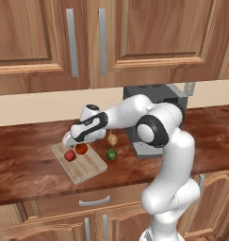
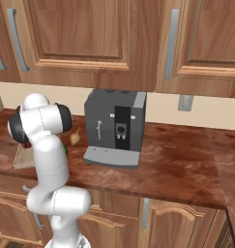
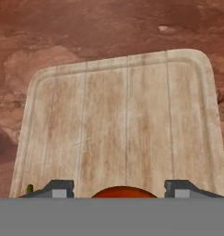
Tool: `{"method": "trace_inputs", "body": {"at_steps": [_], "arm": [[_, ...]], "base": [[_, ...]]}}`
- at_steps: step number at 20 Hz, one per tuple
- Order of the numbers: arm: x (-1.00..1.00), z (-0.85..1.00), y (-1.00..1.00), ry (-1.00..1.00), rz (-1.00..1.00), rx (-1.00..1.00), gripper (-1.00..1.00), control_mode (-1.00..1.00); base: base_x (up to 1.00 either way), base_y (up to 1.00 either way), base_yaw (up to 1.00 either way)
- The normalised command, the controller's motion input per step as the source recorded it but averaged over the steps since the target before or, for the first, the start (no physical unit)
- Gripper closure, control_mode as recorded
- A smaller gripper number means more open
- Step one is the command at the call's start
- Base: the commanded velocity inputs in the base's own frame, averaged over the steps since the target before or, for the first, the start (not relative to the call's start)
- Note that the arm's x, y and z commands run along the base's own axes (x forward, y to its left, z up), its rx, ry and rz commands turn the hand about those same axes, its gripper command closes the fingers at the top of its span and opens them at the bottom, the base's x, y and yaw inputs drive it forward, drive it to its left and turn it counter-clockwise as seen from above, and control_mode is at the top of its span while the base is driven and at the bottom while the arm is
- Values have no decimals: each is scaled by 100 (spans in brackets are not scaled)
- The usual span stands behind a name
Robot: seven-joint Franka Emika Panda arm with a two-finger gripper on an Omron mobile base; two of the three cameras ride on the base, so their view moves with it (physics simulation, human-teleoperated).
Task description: Place the avocado, onion, tomato, and bell pepper on the cutting board.
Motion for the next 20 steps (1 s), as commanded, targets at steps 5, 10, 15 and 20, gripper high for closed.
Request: {"method": "trace_inputs", "body": {"at_steps": [5,10,15,20], "arm": [[-16,0,-6,-4,0,0,-100,-100],[-16,16,-1,-9,0,0,-100,-100],[-7,38,-3,-11,0,0,-100,-100],[-5,50,-6,-12,0,0,-100,-100]], "base": [[0,0,0],[0,0,0],[0,0,0],[0,0,0]]}}
